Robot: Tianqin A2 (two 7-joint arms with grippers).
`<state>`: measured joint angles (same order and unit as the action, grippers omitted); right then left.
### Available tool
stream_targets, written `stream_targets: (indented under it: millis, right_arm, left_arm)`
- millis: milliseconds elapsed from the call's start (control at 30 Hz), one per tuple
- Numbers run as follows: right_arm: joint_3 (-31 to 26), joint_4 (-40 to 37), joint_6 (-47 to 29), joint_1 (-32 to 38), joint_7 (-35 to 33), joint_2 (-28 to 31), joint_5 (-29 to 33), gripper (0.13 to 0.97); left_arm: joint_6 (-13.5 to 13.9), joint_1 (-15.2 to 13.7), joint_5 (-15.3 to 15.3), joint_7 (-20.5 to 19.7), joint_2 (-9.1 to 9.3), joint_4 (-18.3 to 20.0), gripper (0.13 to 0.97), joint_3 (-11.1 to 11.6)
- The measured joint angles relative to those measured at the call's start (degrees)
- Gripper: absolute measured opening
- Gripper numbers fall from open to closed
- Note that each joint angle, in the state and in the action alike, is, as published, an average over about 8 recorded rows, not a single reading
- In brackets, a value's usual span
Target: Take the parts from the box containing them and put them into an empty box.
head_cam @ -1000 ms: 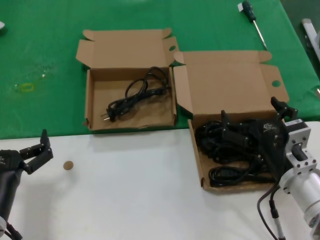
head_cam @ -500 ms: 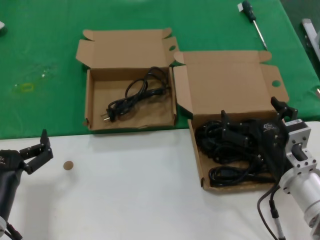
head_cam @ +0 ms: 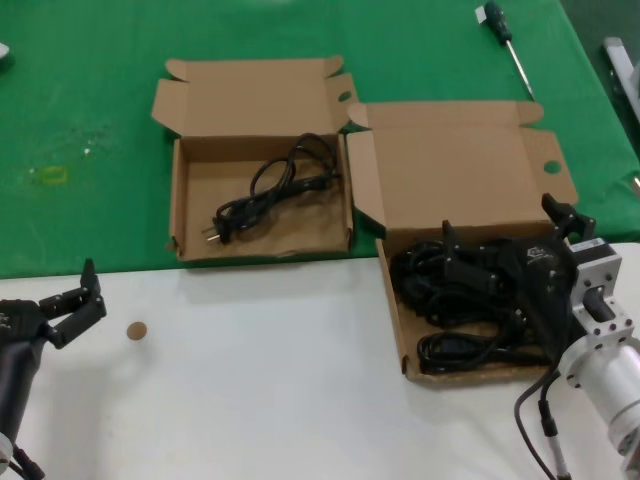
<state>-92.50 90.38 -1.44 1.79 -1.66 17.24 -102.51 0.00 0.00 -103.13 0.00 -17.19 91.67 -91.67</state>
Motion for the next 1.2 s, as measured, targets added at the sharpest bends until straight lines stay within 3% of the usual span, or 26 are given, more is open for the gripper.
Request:
stream_targets:
  millis: [1200]
  right_arm:
    - [0.0,0.0,0.0,0.0,0.0,0.0,0.0,0.966]
  left_arm:
    - [0.0,0.0,0.0,0.0,0.0,0.0,0.966,0.0]
